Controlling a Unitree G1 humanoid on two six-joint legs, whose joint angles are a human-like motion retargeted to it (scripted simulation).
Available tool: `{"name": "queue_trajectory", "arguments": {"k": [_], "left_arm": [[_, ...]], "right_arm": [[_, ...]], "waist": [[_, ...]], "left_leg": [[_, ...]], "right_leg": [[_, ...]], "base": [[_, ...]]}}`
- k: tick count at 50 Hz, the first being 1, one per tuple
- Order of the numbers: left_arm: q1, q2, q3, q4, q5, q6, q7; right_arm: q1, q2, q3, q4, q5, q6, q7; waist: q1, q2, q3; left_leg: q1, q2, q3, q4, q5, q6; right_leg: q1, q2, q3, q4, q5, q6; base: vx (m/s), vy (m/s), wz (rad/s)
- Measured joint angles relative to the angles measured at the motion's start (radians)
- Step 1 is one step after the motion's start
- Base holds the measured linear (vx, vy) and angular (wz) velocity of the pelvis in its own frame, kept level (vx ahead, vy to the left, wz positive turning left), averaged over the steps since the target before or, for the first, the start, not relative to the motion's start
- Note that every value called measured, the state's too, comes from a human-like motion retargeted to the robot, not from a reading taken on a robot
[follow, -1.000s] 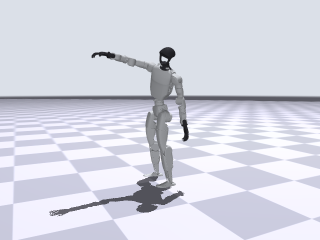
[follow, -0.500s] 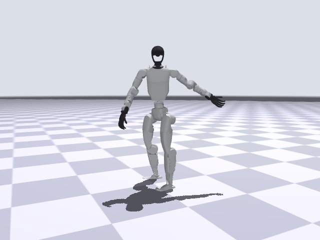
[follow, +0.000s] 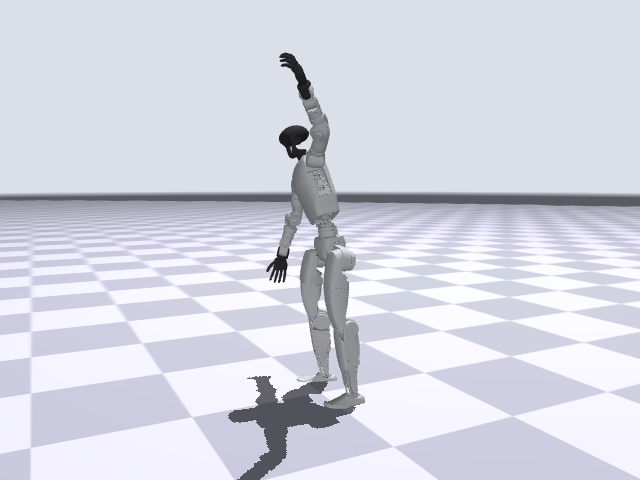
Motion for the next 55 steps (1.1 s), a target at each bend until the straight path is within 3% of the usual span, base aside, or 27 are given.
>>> {"name": "queue_trajectory", "arguments": {"k": [5, 7, 8, 9, 10, 11, 21, 28, 33, 37, 45, 50, 55], "left_arm": [[-0.101, -0.063, -0.251, -0.127, 0.272, -0.012, 0.014], [-0.547, -0.244, -0.749, -0.094, 0.431, -0.023, 0.059], [-0.833, -0.365, -1.06, -0.028, 0.493, -0.023, 0.075], [-1.028, -0.466, -1.281, 0.03, 0.539, -0.019, 0.077], [-1.177, -0.557, -1.458, 0.085, 0.578, -0.013, 0.073], [-1.164, -0.59, -1.481, 0.091, 0.619, -0.009, 0.073], [-0.728, -0.995, -1.392, 0.146, 1.042, 0.04, 0.035], [-0.468, -1.366, -1.301, 0.159, 1.059, 0.061, 0.035], [-0.306, -1.512, -1.226, 0.06, 1.036, 0.01, 0.069], [-0.162, -1.514, -1.154, -0.086, 0.957, -0.028, 0.109], [0.115, -1.366, -1.035, -0.276, 0.684, -0.042, 0.109], [0.197, -1.291, -0.971, -0.17, 0.599, -0.028, 0.14], [0.196, -1.249, -0.912, 0.011, 0.536, -0.025, 0.179]], "right_arm": [[-0.049, -0.056, 0.049, 0.027, 0.038, -0.005, -0.007], [0.007, -0.098, -0.015, 0.055, 0.057, -0.008, -0.009], [0.084, -0.085, -0.103, 0.06, 0.064, -0.01, -0.01], [0.144, -0.045, -0.181, 0.056, 0.07, -0.014, -0.013], [0.194, 0.007, -0.255, 0.047, 0.074, -0.018, -0.018], [0.199, 0.026, -0.28, 0.045, 0.082, -0.022, -0.022], [0.233, 0.105, -0.583, -0.03, 0.348, -0.075, -0.086], [0.251, 0.044, -0.78, -0.122, 0.559, -0.147, -0.16], [0.263, -0.074, -0.849, -0.188, 0.548, -0.194, -0.183], [0.26, -0.21, -0.889, -0.223, 0.498, -0.21, -0.206], [0.169, -0.541, -0.923, -0.228, 0.408, -0.19, -0.216], [0.044, -0.743, -0.872, -0.198, 0.325, -0.155, -0.186], [-0.104, -0.872, -0.767, -0.228, 0.22, -0.13, -0.144]], "waist": [[-0.196, 0.037, 0.057], [-0.194, 0.063, 0.03], [-0.157, 0.047, -0.007], [-0.136, 0.013, -0.027], [-0.124, -0.029, -0.038], [-0.15, -0.043, -0.033], [-0.379, -0.142, 0.002], [-0.428, -0.238, -0.015], [-0.397, -0.334, -0.05], [-0.343, -0.418, -0.084], [-0.159, -0.607, -0.139], [0.021, -0.729, -0.131], [0.255, -0.835, -0.058]], "left_leg": [[0.022, 0.019, 0.098, 0.03, -0.03, 0.021], [0.038, 0.029, 0.14, 0.04, -0.042, 0.029], [0.042, 0.032, 0.163, 0.043, -0.047, 0.033], [0.045, 0.035, 0.186, 0.045, -0.051, 0.037], [0.049, 0.037, 0.209, 0.047, -0.055, 0.04], [0.054, 0.04, 0.228, 0.048, -0.058, 0.044], [0.118, 0.063, 0.38, 0.049, -0.08, 0.06], [0.14, 0.106, 0.433, 0.054, -0.081, 0.052], [0.141, 0.12, 0.438, 0.054, -0.081, 0.053], [0.138, 0.117, 0.426, 0.046, -0.08, 0.062], [0.123, 0.1, 0.38, 0.019, -0.071, 0.089], [0.105, 0.094, 0.342, 0.006, -0.062, 0.102], [0.081, 0.084, 0.293, 0.002, -0.057, 0.11]], "right_leg": [[-0.026, 0.015, 0.104, -0.004, 0.008, 0.011], [-0.03, 0.024, 0.148, -0.009, 0.013, 0.019], [-0.038, 0.028, 0.171, -0.012, 0.017, 0.023], [-0.046, 0.032, 0.195, -0.015, 0.021, 0.028], [-0.055, 0.035, 0.218, -0.017, 0.024, 0.033], [-0.06, 0.038, 0.237, -0.019, 0.028, 0.04], [-0.08, 0.079, 0.385, -0.04, 0.061, 0.114], [-0.085, 0.136, 0.431, -0.046, 0.078, 0.121], [-0.087, 0.152, 0.433, -0.046, 0.085, 0.121], [-0.089, 0.147, 0.422, -0.044, 0.087, 0.121], [-0.096, 0.125, 0.379, -0.034, 0.087, 0.121], [-0.099, 0.114, 0.341, -0.033, 0.089, 0.121], [-0.094, 0.099, 0.292, -0.035, 0.088, 0.12]], "base": [[0.05, -0.06, -1.08], [0.06, -0.06, -1.16], [0.06, -0.06, -1.2], [0.06, -0.07, -1.21], [0.06, -0.07, -1.14], [0.06, -0.07, -1.06], [0.06, -0.05, -0.82], [0.03, -0.08, -0.42], [0.0, -0.01, -0.04], [-0.01, 0.01, 0.05], [-0.04, 0.06, 0.29], [-0.05, 0.04, 0.4], [-0.03, 0.05, 0.53]]}}
